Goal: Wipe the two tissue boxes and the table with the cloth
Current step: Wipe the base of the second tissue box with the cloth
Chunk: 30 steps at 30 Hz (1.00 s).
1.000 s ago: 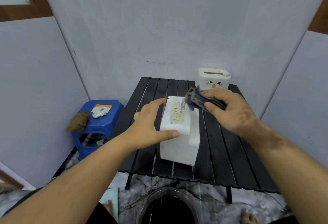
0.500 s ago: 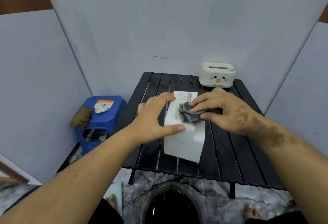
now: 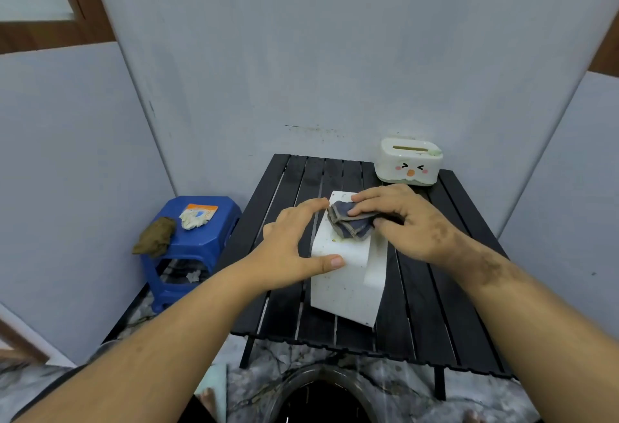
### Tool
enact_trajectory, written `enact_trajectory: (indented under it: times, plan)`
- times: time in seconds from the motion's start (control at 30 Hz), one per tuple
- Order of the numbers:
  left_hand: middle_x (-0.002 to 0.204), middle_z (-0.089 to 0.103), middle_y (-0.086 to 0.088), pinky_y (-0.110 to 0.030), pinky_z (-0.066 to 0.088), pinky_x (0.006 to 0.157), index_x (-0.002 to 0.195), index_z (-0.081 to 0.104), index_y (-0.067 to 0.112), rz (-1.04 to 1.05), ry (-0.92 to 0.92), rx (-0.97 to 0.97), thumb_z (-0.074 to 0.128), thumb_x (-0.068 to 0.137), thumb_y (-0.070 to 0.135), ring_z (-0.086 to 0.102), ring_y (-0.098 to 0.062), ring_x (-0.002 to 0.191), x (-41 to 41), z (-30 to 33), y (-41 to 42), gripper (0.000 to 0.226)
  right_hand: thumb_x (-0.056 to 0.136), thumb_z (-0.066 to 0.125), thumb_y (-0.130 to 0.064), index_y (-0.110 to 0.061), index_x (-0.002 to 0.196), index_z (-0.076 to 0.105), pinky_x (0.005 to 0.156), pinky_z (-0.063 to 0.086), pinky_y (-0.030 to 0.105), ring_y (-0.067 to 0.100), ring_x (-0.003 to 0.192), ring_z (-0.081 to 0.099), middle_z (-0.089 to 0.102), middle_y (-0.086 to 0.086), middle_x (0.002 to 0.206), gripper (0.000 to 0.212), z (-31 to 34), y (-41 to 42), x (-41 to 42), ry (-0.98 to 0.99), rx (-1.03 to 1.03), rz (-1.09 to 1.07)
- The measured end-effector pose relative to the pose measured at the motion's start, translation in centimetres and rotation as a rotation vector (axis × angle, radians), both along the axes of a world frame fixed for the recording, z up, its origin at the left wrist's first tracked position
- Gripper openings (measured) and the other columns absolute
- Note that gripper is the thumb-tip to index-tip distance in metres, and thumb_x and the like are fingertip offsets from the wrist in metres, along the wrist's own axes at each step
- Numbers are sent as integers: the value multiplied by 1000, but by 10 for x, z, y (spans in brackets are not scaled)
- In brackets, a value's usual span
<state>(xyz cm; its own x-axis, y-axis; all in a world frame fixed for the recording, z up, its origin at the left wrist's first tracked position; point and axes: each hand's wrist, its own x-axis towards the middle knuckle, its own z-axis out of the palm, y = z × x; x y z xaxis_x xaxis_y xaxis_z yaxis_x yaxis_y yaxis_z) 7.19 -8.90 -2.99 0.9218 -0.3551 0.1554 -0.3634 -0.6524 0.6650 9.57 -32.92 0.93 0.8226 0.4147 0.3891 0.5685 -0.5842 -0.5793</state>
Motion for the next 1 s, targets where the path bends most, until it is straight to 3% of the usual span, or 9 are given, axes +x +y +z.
enact_trajectory:
  times: [0.13,0.2,0.3,0.4,0.53,0.63,0.7,0.87,1.0]
  plan:
    - [156,30,26,-31,12,110,153,25,46,2,16,-14,60,68,79,21,1,143,2,-3,-2,98,90,64,-30,-26,79,75,84,52,28,3,89,63,71,-8,89,16,15,22,-15,137,197,-83]
    - [158,30,23,-32,12,111,155,24,43,5,17,-16,59,68,80,21,0,144,2,-4,-2,101,78,76,-43,-23,77,69,74,45,14,1,86,58,64,-10,88,21,11,35,-19,106,131,-198]
    - [158,30,22,-33,13,112,156,23,44,10,27,-6,60,67,81,22,-2,145,3,-5,-1,103,68,84,-39,-25,87,62,70,36,8,-1,90,49,51,-6,103,32,5,38,-18,66,48,-254]
    - [158,31,22,-34,14,113,155,23,44,15,28,8,60,67,82,22,-4,145,3,-6,0,103,67,84,-42,-30,103,62,76,41,9,-5,95,52,51,-11,108,43,8,24,-16,158,106,-238]
    - [159,31,21,-34,14,111,157,22,42,8,23,17,58,67,82,22,-5,146,4,-5,0,105,70,70,-64,-25,104,68,86,50,25,5,100,59,63,-7,108,51,6,20,-12,221,284,-353]
    - [158,31,21,-34,14,112,157,23,40,7,15,23,57,66,82,23,-4,146,4,-4,-1,106,68,72,-64,-19,119,61,85,48,25,14,105,55,58,0,114,69,-5,29,-9,210,106,-492]
    - [158,31,20,-33,13,112,157,23,40,8,24,25,56,65,82,22,-3,145,4,-2,-1,107,69,74,-59,-19,116,62,86,49,27,16,102,57,60,3,111,63,-9,33,-8,169,71,-493]
    - [157,31,20,-32,13,110,156,22,43,14,38,13,58,65,82,22,-4,143,3,-2,-2,105,74,81,-36,-15,113,65,77,44,18,13,95,60,64,-2,103,47,5,21,-11,161,121,-449]
    - [157,32,20,-34,14,110,155,21,47,27,57,11,59,66,82,23,-10,145,4,-4,-1,103,73,83,-28,-25,117,62,67,39,-2,0,86,57,61,-16,96,48,25,9,-10,-10,180,-431]
